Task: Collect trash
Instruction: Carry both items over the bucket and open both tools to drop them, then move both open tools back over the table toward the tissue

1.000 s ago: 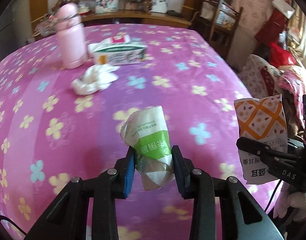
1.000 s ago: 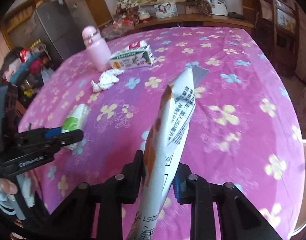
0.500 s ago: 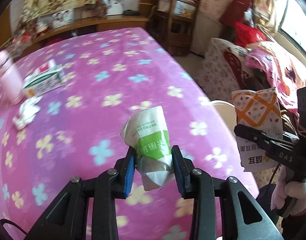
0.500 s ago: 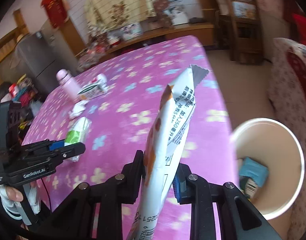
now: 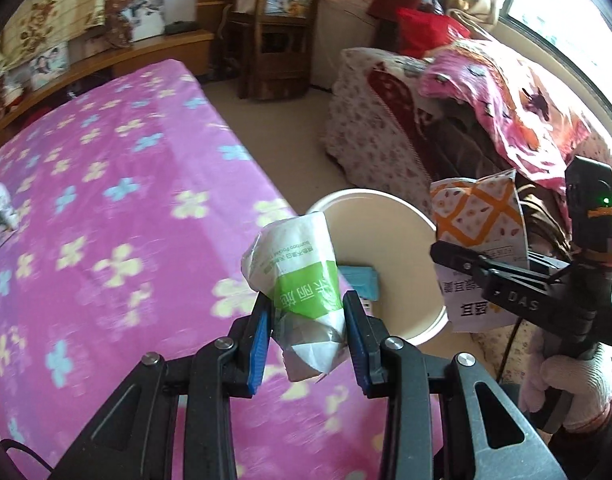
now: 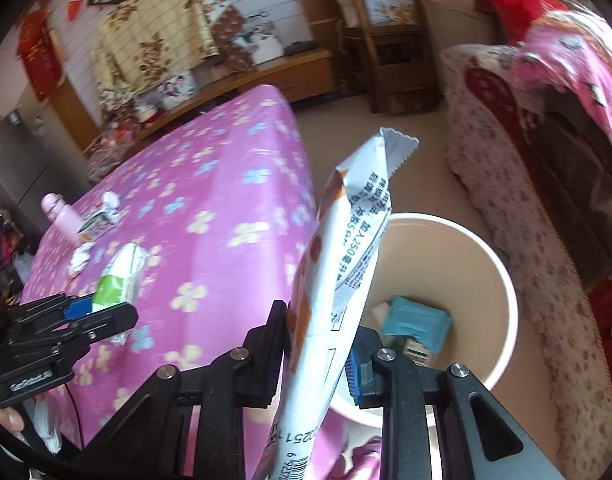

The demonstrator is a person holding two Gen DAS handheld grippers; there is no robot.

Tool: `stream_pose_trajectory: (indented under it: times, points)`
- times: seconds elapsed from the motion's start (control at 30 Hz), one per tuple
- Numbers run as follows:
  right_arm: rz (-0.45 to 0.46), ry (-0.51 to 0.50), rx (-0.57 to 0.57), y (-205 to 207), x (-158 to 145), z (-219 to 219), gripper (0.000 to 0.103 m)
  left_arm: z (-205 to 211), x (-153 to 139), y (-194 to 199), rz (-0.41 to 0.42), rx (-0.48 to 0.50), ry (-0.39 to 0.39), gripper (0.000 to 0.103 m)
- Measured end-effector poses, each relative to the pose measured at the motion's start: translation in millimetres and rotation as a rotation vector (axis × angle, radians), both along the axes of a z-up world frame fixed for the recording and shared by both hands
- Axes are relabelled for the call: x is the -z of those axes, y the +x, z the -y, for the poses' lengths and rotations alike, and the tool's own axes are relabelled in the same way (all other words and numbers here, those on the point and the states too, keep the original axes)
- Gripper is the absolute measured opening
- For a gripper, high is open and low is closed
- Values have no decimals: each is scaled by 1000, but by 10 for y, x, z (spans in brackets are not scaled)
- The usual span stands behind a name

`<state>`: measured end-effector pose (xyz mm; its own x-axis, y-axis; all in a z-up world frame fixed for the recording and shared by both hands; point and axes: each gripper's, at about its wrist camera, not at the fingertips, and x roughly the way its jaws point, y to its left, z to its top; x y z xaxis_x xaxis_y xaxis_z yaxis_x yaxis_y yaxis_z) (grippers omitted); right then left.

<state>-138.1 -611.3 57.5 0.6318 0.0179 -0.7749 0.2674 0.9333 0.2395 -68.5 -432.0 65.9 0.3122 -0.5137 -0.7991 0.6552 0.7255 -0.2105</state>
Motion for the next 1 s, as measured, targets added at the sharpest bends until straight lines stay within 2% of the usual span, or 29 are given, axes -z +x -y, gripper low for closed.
stream_pose_trajectory:
  times: [0.4,0.5,0.6,0.63,0.67,0.73,1.0]
  points:
    - [-39,5,102,-49,252,465,29,521,208,43,-77,71,-41,37]
    - [-30,3,131,-49,286,562,30,568,228,51,-79,73,-54,42]
    - [-22,24,159,-22,330,659,31,594,243,69,-95,74,-77,56]
    - [-23,33,167,-17,350,689,36,592,244,71,-97,73,-81,59]
    - [-25,36,173,-11,363,703,56,593,244,75,-99,74,-83,60]
    - [-13,49,179,-19,386,719,80,580,242,81,-92,72,-78,60]
    - [-9,60,164,-38,390,646,80,445,239,121,-61,31,-47,60]
